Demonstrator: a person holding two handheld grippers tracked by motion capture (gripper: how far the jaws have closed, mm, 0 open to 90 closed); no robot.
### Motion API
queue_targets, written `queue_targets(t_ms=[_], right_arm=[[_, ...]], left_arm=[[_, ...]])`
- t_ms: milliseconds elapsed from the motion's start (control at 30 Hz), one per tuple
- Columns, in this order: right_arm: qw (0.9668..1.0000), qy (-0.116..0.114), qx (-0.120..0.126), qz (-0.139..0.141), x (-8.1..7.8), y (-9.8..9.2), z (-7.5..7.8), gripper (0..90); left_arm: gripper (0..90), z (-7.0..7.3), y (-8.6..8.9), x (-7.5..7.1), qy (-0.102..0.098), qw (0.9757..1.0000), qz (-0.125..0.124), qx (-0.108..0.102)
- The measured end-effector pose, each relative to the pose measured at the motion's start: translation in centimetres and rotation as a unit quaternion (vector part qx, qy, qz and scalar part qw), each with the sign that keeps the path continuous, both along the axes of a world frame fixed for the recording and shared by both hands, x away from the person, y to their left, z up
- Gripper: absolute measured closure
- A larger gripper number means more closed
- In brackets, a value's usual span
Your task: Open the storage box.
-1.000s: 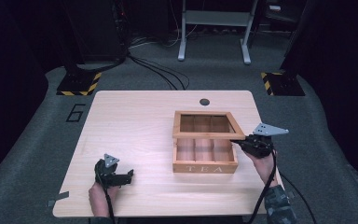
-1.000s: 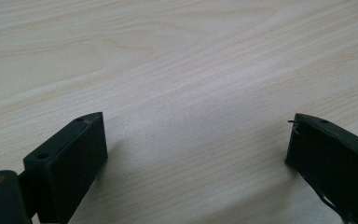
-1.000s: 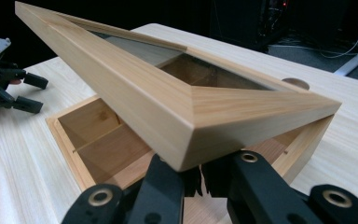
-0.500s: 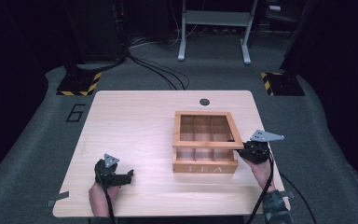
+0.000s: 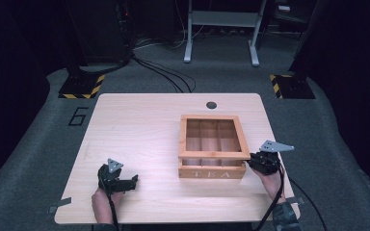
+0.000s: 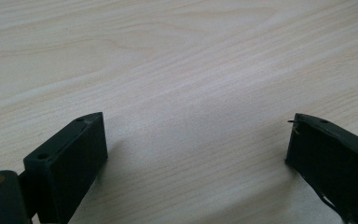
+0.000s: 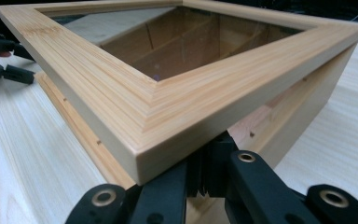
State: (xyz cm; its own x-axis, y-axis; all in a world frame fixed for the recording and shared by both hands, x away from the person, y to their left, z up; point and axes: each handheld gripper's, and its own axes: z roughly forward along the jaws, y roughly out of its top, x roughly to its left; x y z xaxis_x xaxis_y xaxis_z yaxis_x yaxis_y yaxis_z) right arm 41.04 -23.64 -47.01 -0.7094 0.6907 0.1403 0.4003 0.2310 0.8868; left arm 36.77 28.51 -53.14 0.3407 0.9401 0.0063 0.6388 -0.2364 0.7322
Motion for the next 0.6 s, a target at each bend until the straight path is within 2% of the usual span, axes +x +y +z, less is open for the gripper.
queue_targets(t_ms=[133, 200, 333, 600], right_arm=[[1.0, 0.003, -0.007, -0.003, -0.2, -0.3, -0.3, 88.0], [0.9999, 0.007, 0.0, -0.008, -0.4, -1.0, -0.6, 88.5], [0.9999, 0.007, -0.002, -0.013, -0.7, -1.5, -0.6, 88.6], [0.9998, 0.005, 0.004, -0.016, -1.1, -1.7, -0.7, 88.2]], left_arm=[[4.7, 0.0, 0.0, 0.0, 0.0, 1.0, 0.0, 0.0], [4.7, 0.0, 0.0, 0.0, 0.0, 1.0, 0.001, 0.0], [4.7, 0.0, 0.0, 0.0, 0.0, 1.0, 0.001, -0.001], [4.7, 0.0, 0.0, 0.0, 0.0, 1.0, 0.001, 0.0]])
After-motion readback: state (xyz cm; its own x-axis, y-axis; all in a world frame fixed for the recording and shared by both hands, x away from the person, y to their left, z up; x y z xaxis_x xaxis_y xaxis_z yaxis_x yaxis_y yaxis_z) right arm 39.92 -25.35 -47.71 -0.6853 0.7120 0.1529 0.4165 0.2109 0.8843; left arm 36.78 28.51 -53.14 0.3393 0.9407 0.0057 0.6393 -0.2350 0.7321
